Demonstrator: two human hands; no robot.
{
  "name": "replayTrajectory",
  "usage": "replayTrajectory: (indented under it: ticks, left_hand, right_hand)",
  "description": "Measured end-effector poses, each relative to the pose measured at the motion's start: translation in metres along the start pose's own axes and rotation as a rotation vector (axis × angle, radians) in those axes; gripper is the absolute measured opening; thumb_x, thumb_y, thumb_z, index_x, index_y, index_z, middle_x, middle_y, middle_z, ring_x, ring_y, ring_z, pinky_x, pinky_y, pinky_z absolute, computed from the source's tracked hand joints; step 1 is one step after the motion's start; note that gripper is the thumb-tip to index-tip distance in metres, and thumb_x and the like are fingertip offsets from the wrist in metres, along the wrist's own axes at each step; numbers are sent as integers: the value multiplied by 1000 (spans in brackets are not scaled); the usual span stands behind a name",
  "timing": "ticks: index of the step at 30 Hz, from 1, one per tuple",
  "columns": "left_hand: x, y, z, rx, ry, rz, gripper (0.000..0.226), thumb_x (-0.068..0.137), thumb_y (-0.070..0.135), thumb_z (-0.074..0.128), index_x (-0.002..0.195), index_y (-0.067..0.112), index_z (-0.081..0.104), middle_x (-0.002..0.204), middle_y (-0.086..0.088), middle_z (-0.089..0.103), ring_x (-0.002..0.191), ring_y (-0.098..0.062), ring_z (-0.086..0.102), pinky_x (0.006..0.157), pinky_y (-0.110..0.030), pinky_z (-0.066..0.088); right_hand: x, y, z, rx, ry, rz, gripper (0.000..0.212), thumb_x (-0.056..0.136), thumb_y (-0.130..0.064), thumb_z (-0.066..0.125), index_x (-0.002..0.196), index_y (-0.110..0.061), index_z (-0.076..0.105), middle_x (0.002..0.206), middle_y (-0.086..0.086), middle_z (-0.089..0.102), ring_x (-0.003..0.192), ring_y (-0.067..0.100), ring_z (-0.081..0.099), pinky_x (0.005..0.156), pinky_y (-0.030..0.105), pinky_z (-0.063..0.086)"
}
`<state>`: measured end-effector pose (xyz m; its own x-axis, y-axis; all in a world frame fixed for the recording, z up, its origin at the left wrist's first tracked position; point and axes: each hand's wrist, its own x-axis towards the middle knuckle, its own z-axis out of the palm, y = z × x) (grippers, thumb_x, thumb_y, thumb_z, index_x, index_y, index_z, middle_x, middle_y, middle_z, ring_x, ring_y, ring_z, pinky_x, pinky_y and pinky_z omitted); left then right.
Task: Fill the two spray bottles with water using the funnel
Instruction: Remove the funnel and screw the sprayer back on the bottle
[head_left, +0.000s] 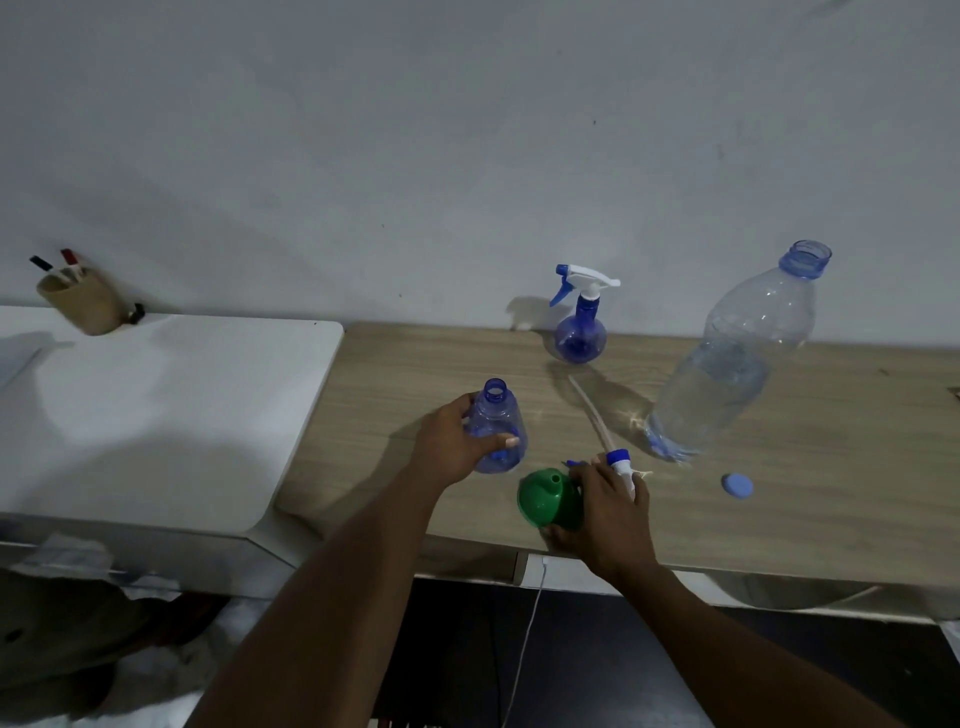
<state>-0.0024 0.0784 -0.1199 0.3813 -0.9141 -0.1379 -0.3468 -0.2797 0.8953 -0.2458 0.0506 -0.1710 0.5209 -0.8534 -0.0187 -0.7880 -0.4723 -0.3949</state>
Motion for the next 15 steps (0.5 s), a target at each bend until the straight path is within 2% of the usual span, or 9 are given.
replayTrajectory:
  ticks: [3,6,8,11,15]
  left_hand:
    - [0,-1,0,5,0,-10,61,66,30,95,120,29,67,111,7,74,101,-14,69,96,-40,55]
    - [-1,-1,0,10,-4,-9,68,59,44,94,121,32,66,112,9,74,102,-13,69,97,-42,55]
    - [-1,-2,0,23,-1,-5,70,57,49,92,120,34,66,111,11,74,101,-11,70,96,-43,56]
    - [-1,-2,0,8,0,-7,64,63,37,94,120,31,66,111,8,74,101,-12,70,97,-43,55]
    - [-1,-3,1,-5,-6,-18,71,60,41,93,124,27,67,113,7,74,103,-14,70,98,-45,55]
  right_hand:
    - [2,10,-5,50,21,-22,71,67,-76,61,123,-31,51,125,-10,56,123,14,48,112,50,30]
    - [11,26,-20,169,75,-25,60,79,-65,55,125,-26,53,119,-3,60,107,14,54,95,41,47]
    - [21,36,-35,164,78,-57,58,79,-58,53,124,-21,56,119,1,63,106,17,56,89,33,46]
    - [31,47,-53,31,26,-112,65,75,-53,53,129,-17,57,131,6,59,121,26,53,95,38,45]
    - [31,54,-51,-195,-206,-16,71,85,-43,66,146,-19,40,154,8,36,142,29,30,110,45,37]
